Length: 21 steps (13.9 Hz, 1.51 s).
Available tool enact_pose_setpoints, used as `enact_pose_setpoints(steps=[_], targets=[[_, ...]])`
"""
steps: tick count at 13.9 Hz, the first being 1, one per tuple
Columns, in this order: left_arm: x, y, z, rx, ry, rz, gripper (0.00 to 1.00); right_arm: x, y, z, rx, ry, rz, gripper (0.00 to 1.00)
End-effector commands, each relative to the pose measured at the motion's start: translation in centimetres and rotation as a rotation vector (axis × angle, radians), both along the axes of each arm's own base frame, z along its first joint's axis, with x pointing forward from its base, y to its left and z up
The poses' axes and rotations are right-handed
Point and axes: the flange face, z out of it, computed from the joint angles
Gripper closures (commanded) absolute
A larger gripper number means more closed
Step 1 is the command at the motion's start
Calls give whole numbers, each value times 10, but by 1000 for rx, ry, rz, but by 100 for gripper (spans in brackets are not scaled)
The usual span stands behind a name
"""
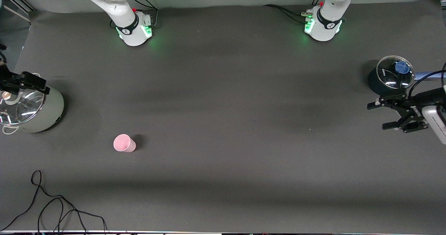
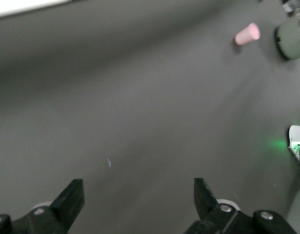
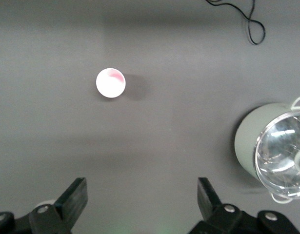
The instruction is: Transfer pink cup from left to right arm
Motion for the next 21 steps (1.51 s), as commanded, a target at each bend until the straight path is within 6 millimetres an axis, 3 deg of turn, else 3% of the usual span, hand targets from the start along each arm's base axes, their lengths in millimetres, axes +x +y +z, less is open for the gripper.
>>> enact_pose_setpoints(steps=[1, 5, 9, 11, 15, 16, 18, 20, 21], targets=[[-8, -1, 21, 129, 134, 125, 0, -17, -24, 15, 26, 9, -28, 0], [-35, -19, 62, 335, 185, 263, 0, -32, -41, 21, 88, 25, -68, 0], [-52, -47, 78, 490, 188, 327, 0, -38, -74, 22, 96, 19, -120, 0], [-60, -55, 86, 558, 169, 346, 0, -46, -86, 29, 102, 5, -42, 0], [-64, -70, 92, 615, 141, 335, 0, -45, -70, 30, 103, 7, -35, 0], [-65, -69, 94, 620, 136, 342, 0, -42, -60, 26, 104, 15, -22, 0], [-65, -76, 99, 616, 118, 342, 0, -33, -22, 10, 97, 53, -24, 0], [-66, -84, 100, 616, 108, 336, 0, -18, -1, -7, 83, 69, -19, 0], [-66, -88, 100, 613, 105, 331, 0, -17, 5, -6, 84, 66, -10, 0]])
